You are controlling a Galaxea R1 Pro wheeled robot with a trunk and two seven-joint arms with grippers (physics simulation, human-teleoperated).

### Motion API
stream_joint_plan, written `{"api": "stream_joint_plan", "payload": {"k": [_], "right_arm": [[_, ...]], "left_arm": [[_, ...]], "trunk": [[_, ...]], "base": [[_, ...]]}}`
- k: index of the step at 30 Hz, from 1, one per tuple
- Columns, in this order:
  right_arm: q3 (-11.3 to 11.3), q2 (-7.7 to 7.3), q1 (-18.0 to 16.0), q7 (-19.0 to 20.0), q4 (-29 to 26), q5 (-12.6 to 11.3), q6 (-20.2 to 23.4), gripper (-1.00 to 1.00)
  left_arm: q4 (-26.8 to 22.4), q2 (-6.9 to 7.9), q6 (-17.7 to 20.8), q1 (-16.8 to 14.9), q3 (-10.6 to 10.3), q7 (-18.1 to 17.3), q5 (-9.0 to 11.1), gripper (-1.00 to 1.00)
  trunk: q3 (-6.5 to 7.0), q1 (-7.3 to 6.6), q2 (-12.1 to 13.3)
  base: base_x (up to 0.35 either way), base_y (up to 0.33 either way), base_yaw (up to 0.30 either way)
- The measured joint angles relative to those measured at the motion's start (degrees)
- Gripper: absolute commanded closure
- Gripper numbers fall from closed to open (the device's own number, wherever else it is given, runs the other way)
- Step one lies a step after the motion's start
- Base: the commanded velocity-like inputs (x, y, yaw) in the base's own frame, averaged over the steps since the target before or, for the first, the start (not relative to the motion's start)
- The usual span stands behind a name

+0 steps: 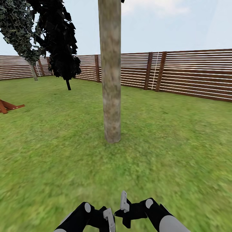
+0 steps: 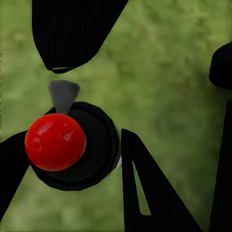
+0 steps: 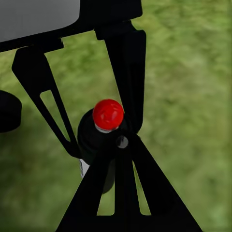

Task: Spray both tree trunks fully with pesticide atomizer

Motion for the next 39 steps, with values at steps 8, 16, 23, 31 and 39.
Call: {"api": "stream_joint_plan", "payload": {"k": [8, 16, 23, 31, 39], "right_arm": [[0.0, 0.0, 0.0, 0.0, 0.0, 0.0, 0.0, 1.0], [0.0, 0.0, 0.0, 0.0, 0.0, 0.0, 0.0, 1.0], [0.1, -0.02, 0.0, 0.0, 0.0, 0.1, -0.1, 1.0], [0.0, 0.0, 0.0, 0.0, 0.0, 0.0, 0.0, 1.0], [0.0, 0.0, 0.0, 0.0, 0.0, 0.0, 0.0, 1.0]], "left_arm": [[0.2, -0.23, -0.2, 0.0, 0.0, -0.2, 0.1, 1.0], [0.1, -0.69, -0.2, -0.1, 0.0, -0.2, 0.1, 1.0], [0.6, -0.43, -2.1, -0.1, -0.1, -0.2, 4.2, 1.0], [0.9, 0.05, -2.2, 0.0, -0.3, -0.1, 4.7, 1.0], [0.9, 5.15, -1.3, 0.0, -0.2, 0.2, 4.3, 1.0]], "trunk": [[0.0, 0.0, 0.0], [0.0, 0.0, 0.0], [0.0, 0.0, 0.0], [0.0, 0.0, 0.0], [0.0, 0.0, 0.0]], "base": [[0.0, 0.0, 0.0], [0.0, 0.0, 0.0], [0.0, 0.0, 0.0], [0.0, 0.0, 0.0], [0.0, 0.0, 0.0]]}}
